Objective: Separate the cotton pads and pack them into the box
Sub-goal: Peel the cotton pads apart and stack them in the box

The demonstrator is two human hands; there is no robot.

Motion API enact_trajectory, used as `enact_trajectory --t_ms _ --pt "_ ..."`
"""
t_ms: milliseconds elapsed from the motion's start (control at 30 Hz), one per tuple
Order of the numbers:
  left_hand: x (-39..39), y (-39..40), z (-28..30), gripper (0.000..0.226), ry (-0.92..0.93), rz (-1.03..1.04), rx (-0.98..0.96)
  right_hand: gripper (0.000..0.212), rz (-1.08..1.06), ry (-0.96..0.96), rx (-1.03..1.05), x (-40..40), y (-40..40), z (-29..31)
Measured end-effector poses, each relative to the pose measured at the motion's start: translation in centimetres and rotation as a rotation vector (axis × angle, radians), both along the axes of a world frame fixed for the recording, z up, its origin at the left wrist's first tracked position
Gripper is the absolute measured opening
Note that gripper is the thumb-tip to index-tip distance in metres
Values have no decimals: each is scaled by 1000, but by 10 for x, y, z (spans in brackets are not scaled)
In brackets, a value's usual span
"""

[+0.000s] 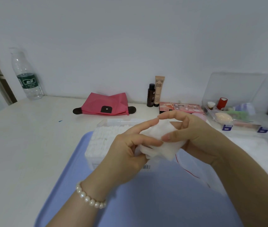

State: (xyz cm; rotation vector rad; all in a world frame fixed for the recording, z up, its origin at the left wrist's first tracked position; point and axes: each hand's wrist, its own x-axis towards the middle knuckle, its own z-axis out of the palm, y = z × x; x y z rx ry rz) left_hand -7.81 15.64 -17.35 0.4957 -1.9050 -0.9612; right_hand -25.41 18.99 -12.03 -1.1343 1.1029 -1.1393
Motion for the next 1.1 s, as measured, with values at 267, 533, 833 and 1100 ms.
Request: enact_trajectory --t_ms 267,533,833,1100 --pt "1 -5 9 53 212 177 448 57 -169 -279 -42 3 -4 -1" --pt "-4 -7 27 6 521 194 846 61 -230 -496 -25 8 -3 0" --pt "-12 0 19 51 408 157 720 20 -519 -503 -76 12 -1 1" --pt "-17 3 23 20 639 33 982 26 -435 -518 -110 22 2 4"
